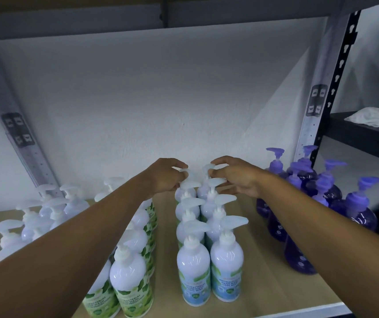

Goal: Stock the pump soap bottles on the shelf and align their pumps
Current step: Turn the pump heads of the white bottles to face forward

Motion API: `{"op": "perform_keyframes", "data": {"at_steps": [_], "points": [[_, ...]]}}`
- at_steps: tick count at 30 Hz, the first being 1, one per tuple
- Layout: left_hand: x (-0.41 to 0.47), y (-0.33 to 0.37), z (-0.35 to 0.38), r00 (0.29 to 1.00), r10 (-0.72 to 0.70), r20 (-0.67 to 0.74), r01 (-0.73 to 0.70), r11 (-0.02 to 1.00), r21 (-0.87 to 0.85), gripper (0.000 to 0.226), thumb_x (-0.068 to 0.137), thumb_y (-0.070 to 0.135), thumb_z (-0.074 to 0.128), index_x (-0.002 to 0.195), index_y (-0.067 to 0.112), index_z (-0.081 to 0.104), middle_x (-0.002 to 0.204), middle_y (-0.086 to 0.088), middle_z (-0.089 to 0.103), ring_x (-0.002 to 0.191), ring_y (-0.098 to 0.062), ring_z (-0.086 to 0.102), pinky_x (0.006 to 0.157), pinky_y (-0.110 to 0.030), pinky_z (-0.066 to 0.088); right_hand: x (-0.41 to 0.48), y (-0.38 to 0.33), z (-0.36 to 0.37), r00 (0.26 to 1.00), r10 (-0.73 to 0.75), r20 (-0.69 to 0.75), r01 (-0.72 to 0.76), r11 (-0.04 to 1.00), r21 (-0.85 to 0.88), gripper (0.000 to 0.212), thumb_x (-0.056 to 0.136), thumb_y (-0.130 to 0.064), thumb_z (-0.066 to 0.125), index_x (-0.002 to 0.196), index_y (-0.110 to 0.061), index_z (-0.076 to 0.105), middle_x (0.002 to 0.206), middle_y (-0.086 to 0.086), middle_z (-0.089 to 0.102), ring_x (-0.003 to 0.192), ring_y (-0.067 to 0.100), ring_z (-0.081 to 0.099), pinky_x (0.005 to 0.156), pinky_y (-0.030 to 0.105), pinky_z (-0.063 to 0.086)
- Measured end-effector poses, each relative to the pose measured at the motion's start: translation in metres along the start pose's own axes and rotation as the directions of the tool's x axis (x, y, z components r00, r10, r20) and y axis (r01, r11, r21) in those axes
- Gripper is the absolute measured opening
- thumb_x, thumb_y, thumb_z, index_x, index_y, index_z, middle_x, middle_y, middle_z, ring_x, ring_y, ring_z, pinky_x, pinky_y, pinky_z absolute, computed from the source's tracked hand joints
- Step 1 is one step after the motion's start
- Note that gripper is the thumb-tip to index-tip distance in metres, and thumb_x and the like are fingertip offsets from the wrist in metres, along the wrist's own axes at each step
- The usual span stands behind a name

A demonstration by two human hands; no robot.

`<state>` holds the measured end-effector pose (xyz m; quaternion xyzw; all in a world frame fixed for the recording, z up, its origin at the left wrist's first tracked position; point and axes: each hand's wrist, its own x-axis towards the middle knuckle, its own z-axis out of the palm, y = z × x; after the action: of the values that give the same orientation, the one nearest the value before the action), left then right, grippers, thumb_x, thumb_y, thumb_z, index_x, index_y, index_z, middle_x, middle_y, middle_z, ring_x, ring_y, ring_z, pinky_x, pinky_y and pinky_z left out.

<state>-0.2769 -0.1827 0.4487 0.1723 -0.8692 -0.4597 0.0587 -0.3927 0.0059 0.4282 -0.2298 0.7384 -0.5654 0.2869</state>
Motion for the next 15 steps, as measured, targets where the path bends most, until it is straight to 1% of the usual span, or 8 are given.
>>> {"op": "perform_keyframes", "data": {"at_steps": [2,4,8,11,15], "points": [[0.0010,0.0015,0.0016,0.999,-0.006,-0.032,0.006,1.000,0.021,0.026,0.095,0.023,0.068,0.121,0.018,0.065,0.108,-0.008,0.071,0.098,-0.026,0.072,0.090,-0.037,0.060,0.0011,0.0010,-0.0002,1.000,-0.003,-0.025,0.003,1.000,0.002,0.029,0.093,-0.025,0.070,0.119,-0.022,0.057,0.113,0.010,0.072,0.091,0.023,0.069,0.089,0.041,0.059],[0.0015,0.0035,0.0034,0.998,-0.007,-0.057,0.010,0.999,0.051,0.023,0.094,0.026,0.069,0.115,0.018,0.065,0.104,-0.009,0.071,0.097,-0.029,0.072,0.089,-0.041,0.060,0.0024,0.0013,0.0001,0.999,0.000,-0.040,0.000,1.000,-0.004,0.032,0.091,-0.025,0.072,0.118,-0.019,0.056,0.111,0.011,0.072,0.091,0.024,0.070,0.089,0.042,0.059],[0.0005,0.0065,0.0057,0.996,-0.016,-0.084,0.022,0.998,0.064,0.023,0.092,0.028,0.071,0.110,0.016,0.064,0.099,-0.010,0.071,0.097,-0.031,0.073,0.089,-0.046,0.060,0.0034,0.0012,0.0001,0.999,0.012,-0.045,-0.012,1.000,-0.005,0.035,0.088,-0.026,0.075,0.116,-0.016,0.055,0.111,0.012,0.072,0.093,0.024,0.071,0.092,0.042,0.058],[0.0001,0.0072,0.0060,0.996,-0.016,-0.088,0.023,0.997,0.080,0.024,0.093,0.029,0.071,0.111,0.016,0.063,0.099,-0.009,0.070,0.096,-0.031,0.073,0.089,-0.046,0.060,0.0042,0.0008,-0.0002,0.999,0.013,-0.053,-0.014,1.000,-0.016,0.035,0.087,-0.027,0.077,0.114,-0.017,0.055,0.111,0.011,0.072,0.095,0.024,0.071,0.093,0.044,0.058],[0.0004,0.0067,0.0064,0.996,-0.016,-0.092,0.024,0.996,0.086,0.024,0.093,0.029,0.070,0.112,0.017,0.062,0.098,-0.008,0.070,0.095,-0.030,0.073,0.088,-0.042,0.061,0.0037,0.0000,-0.0001,0.999,0.020,-0.050,-0.021,1.000,-0.019,0.039,0.087,-0.027,0.077,0.117,-0.015,0.055,0.111,0.012,0.072,0.093,0.024,0.070,0.091,0.042,0.059]]}}
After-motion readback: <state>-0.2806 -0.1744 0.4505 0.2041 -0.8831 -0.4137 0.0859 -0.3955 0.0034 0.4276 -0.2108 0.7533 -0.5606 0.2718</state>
